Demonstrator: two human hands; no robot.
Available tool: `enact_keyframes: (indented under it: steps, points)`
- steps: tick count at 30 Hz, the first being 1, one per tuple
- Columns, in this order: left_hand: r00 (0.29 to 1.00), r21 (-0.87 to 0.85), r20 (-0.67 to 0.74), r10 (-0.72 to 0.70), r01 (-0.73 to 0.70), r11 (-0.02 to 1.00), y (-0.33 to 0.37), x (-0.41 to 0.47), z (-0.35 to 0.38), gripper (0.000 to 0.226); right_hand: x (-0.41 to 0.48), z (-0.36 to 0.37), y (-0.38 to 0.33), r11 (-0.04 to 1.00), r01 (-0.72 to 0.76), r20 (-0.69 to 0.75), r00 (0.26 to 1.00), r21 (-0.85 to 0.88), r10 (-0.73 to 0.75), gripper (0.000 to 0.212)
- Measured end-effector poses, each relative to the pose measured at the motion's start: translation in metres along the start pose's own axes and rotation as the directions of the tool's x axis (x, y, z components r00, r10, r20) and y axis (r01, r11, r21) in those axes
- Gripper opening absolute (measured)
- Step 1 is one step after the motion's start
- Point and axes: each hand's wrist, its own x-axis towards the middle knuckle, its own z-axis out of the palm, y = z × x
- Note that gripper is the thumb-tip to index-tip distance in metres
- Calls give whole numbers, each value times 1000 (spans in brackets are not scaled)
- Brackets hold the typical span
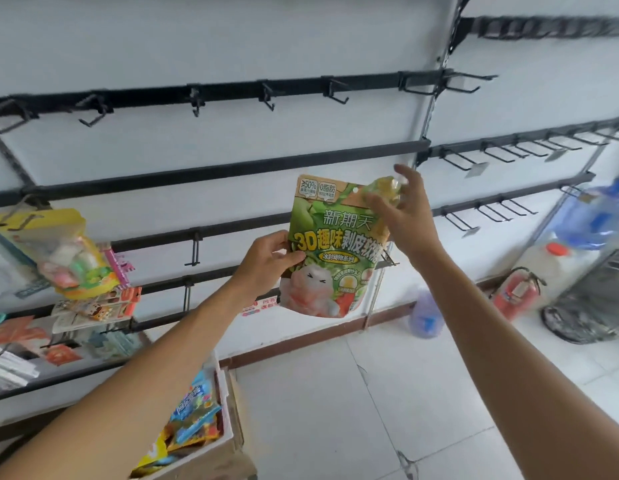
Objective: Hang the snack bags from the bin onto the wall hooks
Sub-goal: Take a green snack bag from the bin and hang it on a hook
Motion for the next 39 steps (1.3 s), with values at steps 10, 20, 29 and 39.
enact_keyframes:
  steps: [10, 20, 29, 39]
  points:
    - [1000, 63, 19, -19, 17, 998, -13, 64, 51, 20, 78, -40, 29, 754, 302, 241, 951, -583, -194, 20]
    - [989, 160, 139, -49, 26, 987, -13, 178, 80, 26, 174, -75, 56, 821, 249, 321, 943, -514, -85, 8]
    - [957, 77, 35, 287, -289, 954, 92, 278, 126, 48, 257, -127, 65, 831, 272, 291, 946, -486, -139, 12]
    - [896, 358, -156, 415, -341, 869, 150, 357, 170, 14, 349, -161, 58, 850, 379, 307, 911, -367, -274, 3]
